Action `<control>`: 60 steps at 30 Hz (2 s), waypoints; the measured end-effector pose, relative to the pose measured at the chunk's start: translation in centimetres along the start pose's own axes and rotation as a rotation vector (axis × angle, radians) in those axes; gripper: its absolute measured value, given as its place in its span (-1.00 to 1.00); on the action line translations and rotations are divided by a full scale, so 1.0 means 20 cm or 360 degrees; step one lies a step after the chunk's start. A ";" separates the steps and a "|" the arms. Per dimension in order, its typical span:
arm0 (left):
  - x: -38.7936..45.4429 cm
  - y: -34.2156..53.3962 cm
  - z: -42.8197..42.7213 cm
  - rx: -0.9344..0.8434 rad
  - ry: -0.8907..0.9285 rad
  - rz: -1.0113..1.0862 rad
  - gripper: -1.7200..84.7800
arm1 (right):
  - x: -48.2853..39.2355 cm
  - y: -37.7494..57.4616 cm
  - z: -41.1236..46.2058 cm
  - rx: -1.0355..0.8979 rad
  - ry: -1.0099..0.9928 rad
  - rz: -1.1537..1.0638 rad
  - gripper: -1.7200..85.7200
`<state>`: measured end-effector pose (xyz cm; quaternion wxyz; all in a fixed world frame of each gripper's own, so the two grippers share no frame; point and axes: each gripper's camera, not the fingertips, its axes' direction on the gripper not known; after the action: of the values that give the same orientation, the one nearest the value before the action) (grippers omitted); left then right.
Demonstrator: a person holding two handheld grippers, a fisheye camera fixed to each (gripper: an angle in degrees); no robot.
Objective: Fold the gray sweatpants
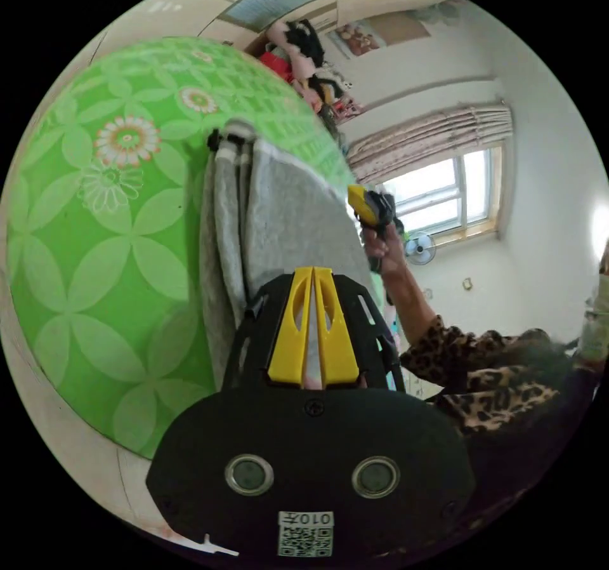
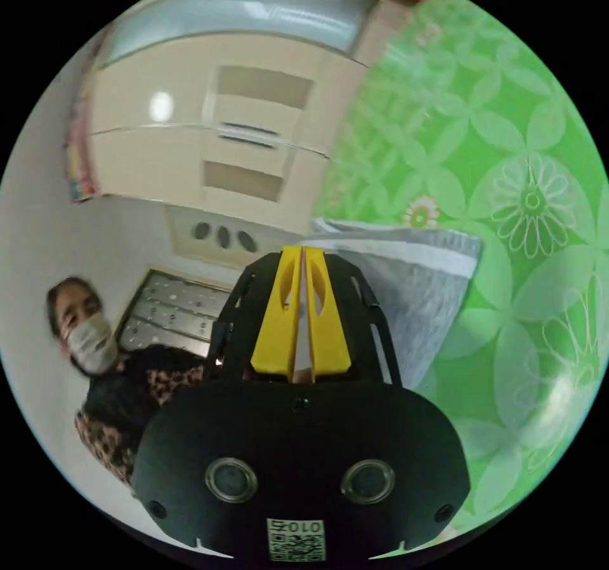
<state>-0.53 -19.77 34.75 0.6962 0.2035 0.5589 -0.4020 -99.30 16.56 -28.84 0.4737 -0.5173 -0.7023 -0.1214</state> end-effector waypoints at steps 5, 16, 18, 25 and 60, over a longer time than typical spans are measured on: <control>-0.07 -0.01 -0.30 0.0042 -0.0023 -0.0101 -0.91 | -0.06 0.51 -0.28 -0.0029 0.0272 0.0247 -0.53; -0.34 -0.15 -0.24 -0.0183 0.0195 -0.0288 -0.68 | 0.06 1.16 -0.15 -0.0120 0.0253 0.0420 -0.49; -0.33 -0.20 -0.22 -0.0227 0.0171 -0.0240 -0.66 | 0.07 1.19 -0.16 -0.0121 0.0264 0.0414 -0.49; -0.28 -0.36 -0.30 -0.0203 -0.0225 -0.0116 -0.63 | 0.04 1.39 -0.25 -0.0042 0.0455 0.0414 -0.51; -0.71 -0.62 0.34 -0.0672 0.0379 -0.0252 -0.83 | 0.09 2.42 -0.42 -0.0098 0.0311 0.0342 -0.59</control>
<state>-6.77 -27.45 52.11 0.6188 0.0551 0.7227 -0.3029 -54.02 33.31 -38.56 0.5341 -0.5896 -0.5893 -0.1411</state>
